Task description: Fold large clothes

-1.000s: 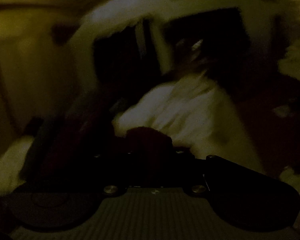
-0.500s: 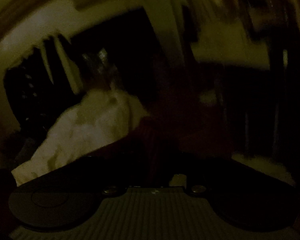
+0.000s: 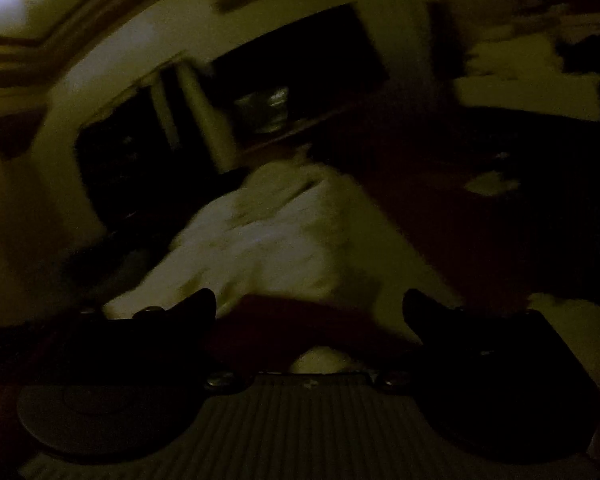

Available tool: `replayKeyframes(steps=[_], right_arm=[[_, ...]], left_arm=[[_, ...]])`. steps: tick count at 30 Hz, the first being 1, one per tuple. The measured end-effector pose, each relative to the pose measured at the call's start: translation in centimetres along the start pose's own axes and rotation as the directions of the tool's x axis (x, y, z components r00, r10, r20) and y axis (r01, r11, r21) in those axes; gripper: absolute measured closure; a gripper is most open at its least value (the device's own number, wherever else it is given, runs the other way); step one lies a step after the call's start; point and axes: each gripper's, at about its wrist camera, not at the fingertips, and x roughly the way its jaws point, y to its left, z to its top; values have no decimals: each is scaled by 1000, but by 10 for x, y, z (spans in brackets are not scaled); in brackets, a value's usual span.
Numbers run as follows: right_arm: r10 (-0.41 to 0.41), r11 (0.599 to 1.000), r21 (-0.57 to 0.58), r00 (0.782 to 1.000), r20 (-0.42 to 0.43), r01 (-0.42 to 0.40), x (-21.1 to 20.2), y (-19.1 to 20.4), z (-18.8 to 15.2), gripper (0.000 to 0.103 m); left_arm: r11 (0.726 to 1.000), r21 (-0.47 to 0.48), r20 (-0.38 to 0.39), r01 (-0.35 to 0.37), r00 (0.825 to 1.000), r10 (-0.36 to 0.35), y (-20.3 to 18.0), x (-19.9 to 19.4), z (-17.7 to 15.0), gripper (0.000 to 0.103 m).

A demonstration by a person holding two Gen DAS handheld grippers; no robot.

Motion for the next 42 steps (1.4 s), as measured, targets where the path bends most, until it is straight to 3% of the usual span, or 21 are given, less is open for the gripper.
replayKeyframes(steps=[3, 5, 6, 7, 10, 13, 14, 15, 17, 20, 22, 24, 26, 29, 33, 37, 39, 40, 41, 42], right_arm=[[103, 994, -33, 992, -75, -105, 3, 14, -19, 3], [112, 991, -64, 988, -108, -120, 7, 21, -36, 3], [105, 991, -64, 987, -125, -114, 10, 21, -42, 3], [104, 992, -60, 985, -140, -114, 14, 21, -42, 3], [125, 992, -4, 983, -135, -127, 9, 15, -40, 3], [126, 991, 66, 982, -140, -118, 7, 5, -42, 3], [129, 989, 87, 981, -142, -118, 7, 3, -44, 3], [133, 988, 101, 980, -146, -119, 3, 4, -45, 3], [131, 988, 102, 980, -151, -116, 2, 5, -44, 3], [115, 993, 27, 982, -148, -113, -4, 24, -38, 4], [158, 987, -7, 974, -165, -161, -6, 40, -38, 4], [253, 966, -6, 944, -212, -260, -11, 60, -39, 4], [365, 926, 13, 890, -272, -376, -12, 84, -43, 4], [493, 860, 69, 786, -374, -506, -1, 117, -54, 4], [539, 826, 157, 676, -503, -542, 34, 156, -77, 10], [547, 815, 204, 607, -576, -542, 65, 182, -99, 41], [553, 817, 238, 599, -579, -525, 75, 186, -103, 60], [576, 805, 266, 589, -567, -530, 75, 188, -99, 80], [589, 796, 268, 594, -548, -542, 71, 194, -90, 88], [592, 792, 243, 609, -528, -560, 65, 200, -82, 88]], left_arm=[[995, -53, 46, 85, 996, -82, 6, -14, 16, 9], [989, -77, 109, 124, 987, -115, 12, -27, 33, 13], [988, -81, 159, 129, 981, -115, 14, -36, 44, 31], [990, -78, 218, 117, 971, -97, 18, -47, 54, 39], [994, -100, 385, 48, 923, -6, 33, -79, 79, 41], [987, -154, 441, -42, 891, 106, 50, -98, 91, 47], [983, -172, 440, -57, 888, 129, 53, -101, 90, 37], [981, -183, 430, -65, 892, 139, 54, -100, 87, 16], [978, -195, 392, -74, 908, 147, 54, -93, 77, 0], [980, -185, 317, -76, 939, 133, 48, -73, 57, 0], [979, -192, 256, -64, 960, 113, 45, -55, 45, 0], [977, -209, 191, -51, 977, 92, 44, -40, 37, 0], [976, -207, 132, -69, 986, 98, 45, -27, 30, 0], [977, -156, 116, -147, 979, 166, 41, -25, 19, 0], [965, -153, 129, -214, 964, 234, 49, -37, 7, 0], [953, -223, 112, -203, 966, 232, 74, -42, -1, 0], [950, -241, 110, -200, 967, 232, 83, -42, 1, 0], [950, -243, 115, -197, 966, 230, 84, -44, -1, 0], [950, -244, 119, -197, 966, 231, 85, -44, -2, 0], [949, -245, 124, -199, 964, 234, 86, -46, -3, 0]])
